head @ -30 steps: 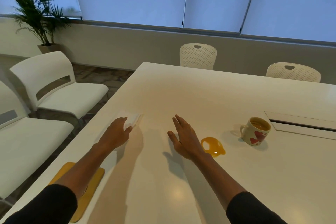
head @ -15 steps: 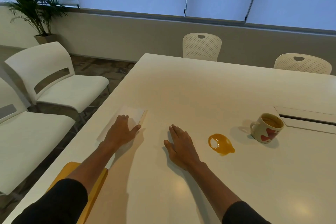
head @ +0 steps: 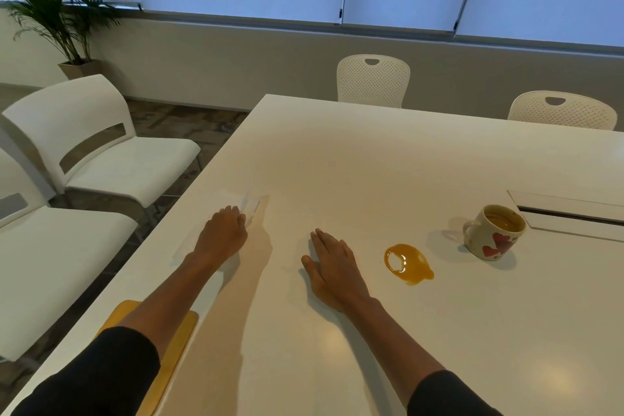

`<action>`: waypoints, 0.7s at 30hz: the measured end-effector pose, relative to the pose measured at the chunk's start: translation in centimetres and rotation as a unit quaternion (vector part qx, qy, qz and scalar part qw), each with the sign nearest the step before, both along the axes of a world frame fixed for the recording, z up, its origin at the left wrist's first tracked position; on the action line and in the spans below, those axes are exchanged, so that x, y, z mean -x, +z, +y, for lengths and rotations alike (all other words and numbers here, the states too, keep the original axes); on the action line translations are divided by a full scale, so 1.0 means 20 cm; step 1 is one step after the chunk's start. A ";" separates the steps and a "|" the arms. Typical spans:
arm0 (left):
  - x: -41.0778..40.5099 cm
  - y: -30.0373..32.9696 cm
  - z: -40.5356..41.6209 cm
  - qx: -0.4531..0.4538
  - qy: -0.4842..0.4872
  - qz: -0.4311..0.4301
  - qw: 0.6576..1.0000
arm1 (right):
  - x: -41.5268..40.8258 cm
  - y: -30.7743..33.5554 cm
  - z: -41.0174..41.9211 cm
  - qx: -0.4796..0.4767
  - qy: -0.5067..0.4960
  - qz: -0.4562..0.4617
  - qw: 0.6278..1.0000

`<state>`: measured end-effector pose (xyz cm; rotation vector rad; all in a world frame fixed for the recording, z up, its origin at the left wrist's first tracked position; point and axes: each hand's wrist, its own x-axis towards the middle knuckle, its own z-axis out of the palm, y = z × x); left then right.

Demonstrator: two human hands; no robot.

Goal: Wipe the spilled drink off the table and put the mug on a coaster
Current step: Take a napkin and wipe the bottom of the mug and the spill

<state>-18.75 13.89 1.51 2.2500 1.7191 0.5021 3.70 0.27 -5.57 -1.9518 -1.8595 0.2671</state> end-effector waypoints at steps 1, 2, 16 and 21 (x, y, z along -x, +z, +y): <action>-0.01 0.03 -0.01 -0.003 0.002 -0.009 1.000 | 0.00 0.00 0.00 0.001 0.001 -0.001 1.000; -0.01 0.06 -0.03 -0.005 0.003 -0.021 1.000 | 0.00 0.00 0.00 0.001 0.002 -0.002 1.000; -0.17 0.61 -0.28 0.155 0.074 -0.395 0.902 | 0.00 0.05 -0.02 -0.033 -0.001 0.067 0.997; -0.22 0.68 -0.42 0.231 0.025 -0.502 0.833 | 0.04 0.27 -0.06 -0.026 -0.057 0.489 0.870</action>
